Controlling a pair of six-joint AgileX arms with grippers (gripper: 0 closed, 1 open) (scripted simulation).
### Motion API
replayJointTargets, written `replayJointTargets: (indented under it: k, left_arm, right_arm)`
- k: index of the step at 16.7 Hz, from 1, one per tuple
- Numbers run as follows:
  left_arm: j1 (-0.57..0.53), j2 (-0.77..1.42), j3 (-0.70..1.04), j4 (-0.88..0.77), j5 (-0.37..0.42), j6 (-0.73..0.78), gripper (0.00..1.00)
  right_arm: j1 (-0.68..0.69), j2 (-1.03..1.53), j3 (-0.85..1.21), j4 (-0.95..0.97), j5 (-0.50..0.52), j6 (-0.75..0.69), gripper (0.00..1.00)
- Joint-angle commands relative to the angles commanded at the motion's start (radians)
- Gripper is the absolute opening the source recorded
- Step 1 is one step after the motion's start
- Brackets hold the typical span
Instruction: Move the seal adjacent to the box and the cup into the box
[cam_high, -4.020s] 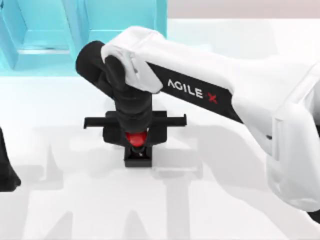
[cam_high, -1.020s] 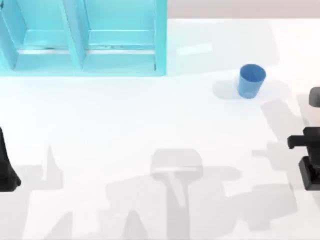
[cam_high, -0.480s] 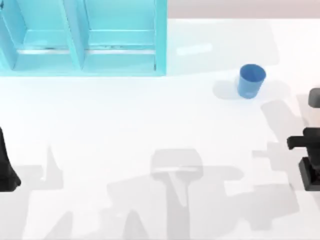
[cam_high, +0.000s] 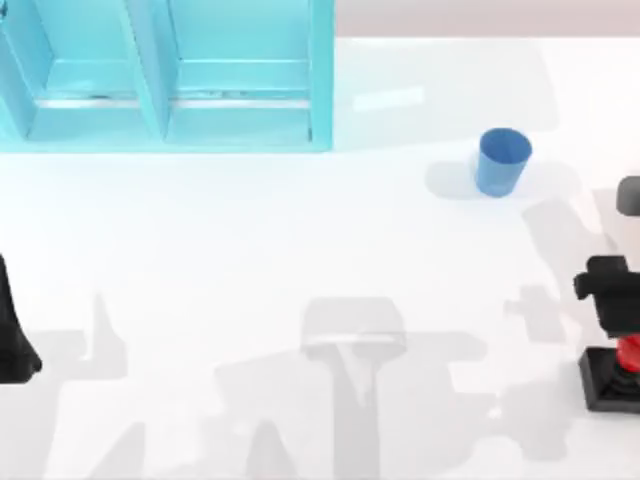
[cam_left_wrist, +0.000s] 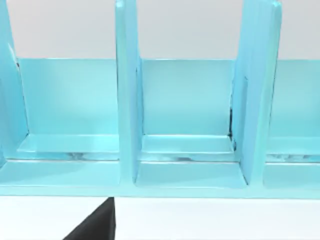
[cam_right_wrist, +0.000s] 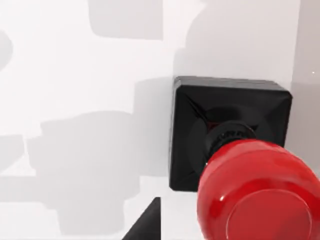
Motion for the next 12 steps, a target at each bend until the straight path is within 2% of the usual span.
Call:
replayJointTargets:
  k: [12]
  left_arm:
    - [0.0, 0.0, 0.0, 0.0, 0.0, 0.0, 1.0]
  right_arm:
    - [-0.003, -0.001, 0.039, -0.04, 0.0, 0.003, 1.0]
